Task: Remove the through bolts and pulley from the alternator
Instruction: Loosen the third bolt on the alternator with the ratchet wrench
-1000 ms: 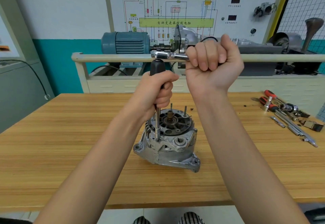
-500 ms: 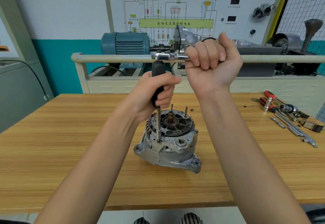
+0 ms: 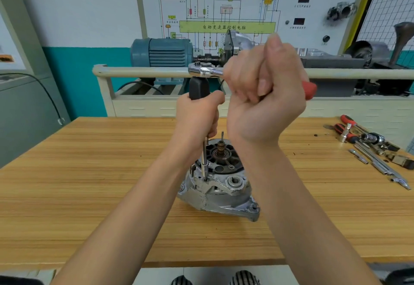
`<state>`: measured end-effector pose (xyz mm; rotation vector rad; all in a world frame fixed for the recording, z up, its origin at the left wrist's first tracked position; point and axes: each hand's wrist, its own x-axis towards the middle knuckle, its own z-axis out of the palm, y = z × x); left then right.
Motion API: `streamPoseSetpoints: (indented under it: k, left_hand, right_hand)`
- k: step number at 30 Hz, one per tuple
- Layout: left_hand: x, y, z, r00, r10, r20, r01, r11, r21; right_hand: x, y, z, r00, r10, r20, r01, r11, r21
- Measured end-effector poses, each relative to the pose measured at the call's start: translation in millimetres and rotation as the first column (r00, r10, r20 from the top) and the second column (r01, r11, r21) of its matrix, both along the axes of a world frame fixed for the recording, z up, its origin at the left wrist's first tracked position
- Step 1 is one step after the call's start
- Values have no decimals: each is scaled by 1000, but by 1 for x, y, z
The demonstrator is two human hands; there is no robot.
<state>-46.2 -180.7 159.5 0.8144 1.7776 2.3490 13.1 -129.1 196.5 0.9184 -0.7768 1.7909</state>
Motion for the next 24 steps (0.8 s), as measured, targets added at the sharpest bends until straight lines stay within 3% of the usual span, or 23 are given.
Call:
streamPoseSetpoints:
  k: [3, 5, 9, 11, 14, 18, 21, 24]
  left_hand:
    - [-5, -12, 2, 961, -270, -51, 268, 962, -44]
    - [-11, -18, 6, 898, -438, -37, 435, 898, -73]
    - [-13, -15, 10, 830, -557, 21, 557, 829, -52]
    - [-11, -10, 8, 886, -462, 30, 463, 885, -41]
    - [-5, -2, 4, 981, -192, 7, 192, 981, -14]
    - [-1, 5, 0, 997, 78, -12, -77, 997, 21]
    - [1, 3, -1, 996, 86, -27, -86, 996, 4]
    - [-4, -5, 1, 995, -96, -35, 95, 995, -31]
  right_hand:
    - [-2, 22, 5, 954, 281, 104, -274, 959, -72]
    - [-7, 37, 10, 865, 467, 182, -429, 878, -211]
    - [-16, 50, 12, 741, 653, 153, -559, 728, -397]
    - [-15, 48, 10, 768, 623, 153, -530, 750, -395]
    - [-9, 39, 5, 874, 456, 168, -404, 874, -269]
    - [0, 15, 0, 988, 150, 34, -149, 988, -35]
    - [1, 8, -1, 999, 53, -2, -53, 999, 10]
    - [-1, 21, 4, 970, 227, 87, -225, 974, -41]
